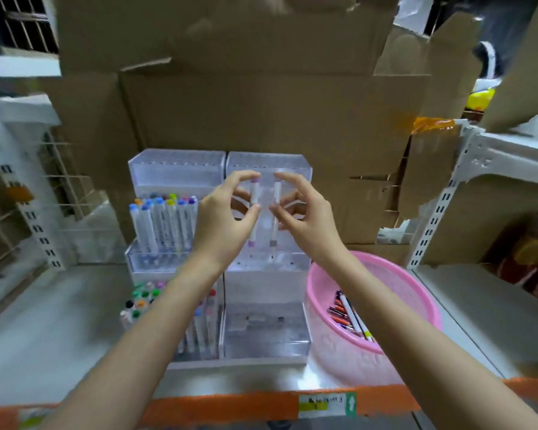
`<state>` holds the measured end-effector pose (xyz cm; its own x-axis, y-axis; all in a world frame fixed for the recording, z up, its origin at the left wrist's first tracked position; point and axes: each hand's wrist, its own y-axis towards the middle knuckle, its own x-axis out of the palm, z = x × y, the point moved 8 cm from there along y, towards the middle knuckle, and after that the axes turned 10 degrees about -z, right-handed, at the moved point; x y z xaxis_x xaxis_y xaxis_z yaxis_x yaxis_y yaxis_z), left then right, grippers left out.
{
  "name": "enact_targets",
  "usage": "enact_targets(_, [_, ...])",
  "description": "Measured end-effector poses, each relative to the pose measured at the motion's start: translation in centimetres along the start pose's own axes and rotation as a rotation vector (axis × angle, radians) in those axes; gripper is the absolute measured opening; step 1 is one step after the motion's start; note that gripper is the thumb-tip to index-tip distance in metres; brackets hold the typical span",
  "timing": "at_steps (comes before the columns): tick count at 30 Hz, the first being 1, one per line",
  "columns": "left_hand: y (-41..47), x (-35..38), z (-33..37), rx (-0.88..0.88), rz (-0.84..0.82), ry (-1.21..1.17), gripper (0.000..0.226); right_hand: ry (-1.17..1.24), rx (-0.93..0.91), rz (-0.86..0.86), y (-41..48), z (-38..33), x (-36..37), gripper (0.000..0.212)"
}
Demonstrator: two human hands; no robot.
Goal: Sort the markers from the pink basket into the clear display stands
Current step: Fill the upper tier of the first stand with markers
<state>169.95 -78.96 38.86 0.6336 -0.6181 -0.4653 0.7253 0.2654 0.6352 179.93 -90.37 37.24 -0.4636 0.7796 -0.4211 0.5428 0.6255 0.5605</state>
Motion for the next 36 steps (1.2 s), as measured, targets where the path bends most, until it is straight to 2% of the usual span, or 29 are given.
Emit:
enact_targets(6, [0.0,-8.3,-3.9,-0.054,0.066,0.026,0.04,0.008,-0.043,0.012,4.1,-2.9,6.8,0.042])
enact_targets(11, [0.8,-12.3,-6.3,-0.043,0.067,0.006,0.04,0.012,-0.062,0.044,6.0,-4.5,10.5,0.039])
enact_targets(22, [1.0,-13.3,-10.1,-0.015,-0.024,-0.039,0.036,-0.106,-0.108,0.081,6.8,-4.9,15.1,0.037])
enact_targets(36, [1.2,-12.3,-11.2,0.058,-0.1,-0.003,0.031,-0.184,-0.143,0.186,6.0,-5.2,15.0,0.034])
